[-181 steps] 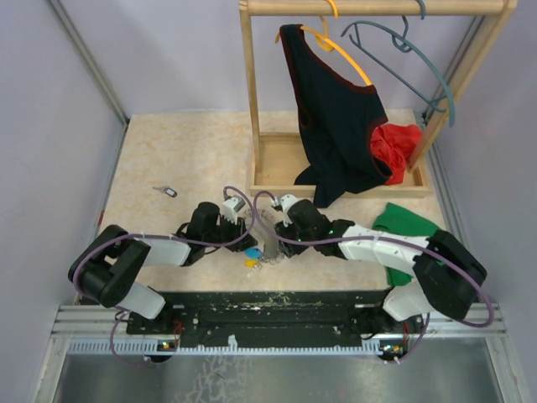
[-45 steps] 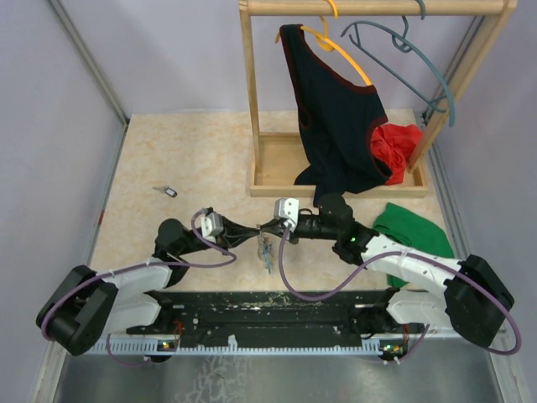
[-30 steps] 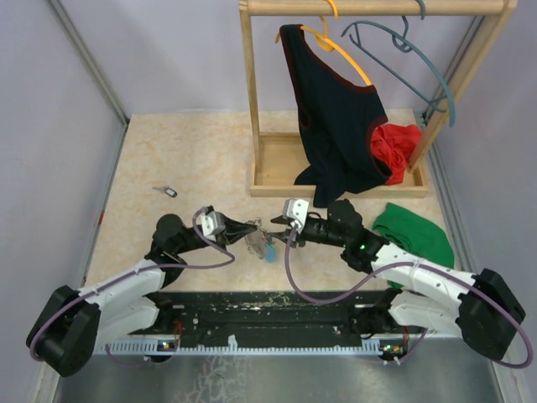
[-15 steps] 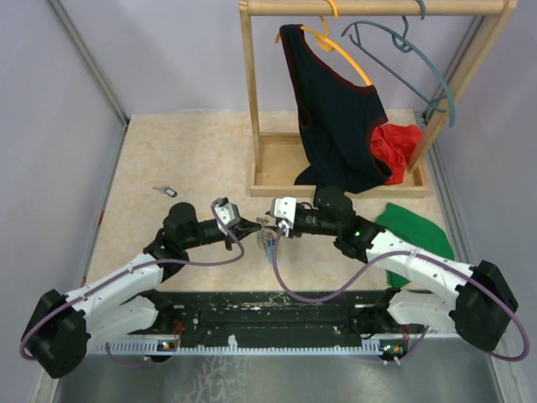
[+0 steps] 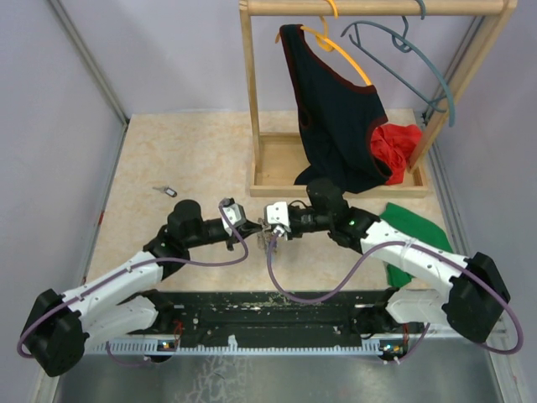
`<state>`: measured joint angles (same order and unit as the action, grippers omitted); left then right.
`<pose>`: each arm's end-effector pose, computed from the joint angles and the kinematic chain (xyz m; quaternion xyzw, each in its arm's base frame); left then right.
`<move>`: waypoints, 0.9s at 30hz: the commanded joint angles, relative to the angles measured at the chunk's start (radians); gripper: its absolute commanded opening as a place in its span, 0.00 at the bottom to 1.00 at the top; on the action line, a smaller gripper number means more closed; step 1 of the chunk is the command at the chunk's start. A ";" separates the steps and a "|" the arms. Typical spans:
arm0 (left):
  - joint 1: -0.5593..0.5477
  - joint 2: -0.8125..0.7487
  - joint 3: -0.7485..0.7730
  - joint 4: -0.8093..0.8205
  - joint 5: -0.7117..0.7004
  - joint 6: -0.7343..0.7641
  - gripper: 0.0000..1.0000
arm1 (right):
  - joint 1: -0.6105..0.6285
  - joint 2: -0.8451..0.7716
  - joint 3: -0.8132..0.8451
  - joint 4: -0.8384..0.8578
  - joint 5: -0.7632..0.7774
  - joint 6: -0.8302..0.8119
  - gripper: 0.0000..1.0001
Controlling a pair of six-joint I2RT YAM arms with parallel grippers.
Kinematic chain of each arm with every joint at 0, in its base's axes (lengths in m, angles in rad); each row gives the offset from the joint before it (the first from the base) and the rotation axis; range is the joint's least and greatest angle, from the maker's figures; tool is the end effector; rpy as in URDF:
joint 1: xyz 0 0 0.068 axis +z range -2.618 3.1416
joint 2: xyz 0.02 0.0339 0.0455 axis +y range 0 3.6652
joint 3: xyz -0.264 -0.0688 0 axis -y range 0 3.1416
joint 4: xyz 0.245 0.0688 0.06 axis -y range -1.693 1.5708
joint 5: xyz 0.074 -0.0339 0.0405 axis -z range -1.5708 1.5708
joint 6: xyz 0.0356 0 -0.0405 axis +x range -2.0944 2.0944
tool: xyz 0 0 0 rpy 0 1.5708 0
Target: Put the keys on the keyring
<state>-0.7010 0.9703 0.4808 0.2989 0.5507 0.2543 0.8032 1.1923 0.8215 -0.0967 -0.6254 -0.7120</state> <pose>0.1544 -0.1547 0.2493 0.4949 0.5795 -0.3402 0.5510 0.1686 0.2047 0.2796 -0.6740 0.4779 0.2845 0.4862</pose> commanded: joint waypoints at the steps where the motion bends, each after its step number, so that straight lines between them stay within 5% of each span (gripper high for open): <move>1: -0.008 -0.002 0.042 -0.015 0.009 0.022 0.00 | -0.009 0.004 0.056 -0.024 -0.047 -0.031 0.17; 14: -0.008 -0.027 0.036 0.001 0.008 0.000 0.05 | -0.011 0.009 0.032 0.049 0.005 0.034 0.00; 27: 0.008 -0.158 -0.311 0.527 -0.071 -0.129 0.32 | -0.024 -0.053 -0.204 0.521 -0.035 0.335 0.00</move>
<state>-0.7036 0.8158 0.2199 0.6132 0.4904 0.1829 0.7876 1.1610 0.6716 0.1936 -0.6308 -0.5087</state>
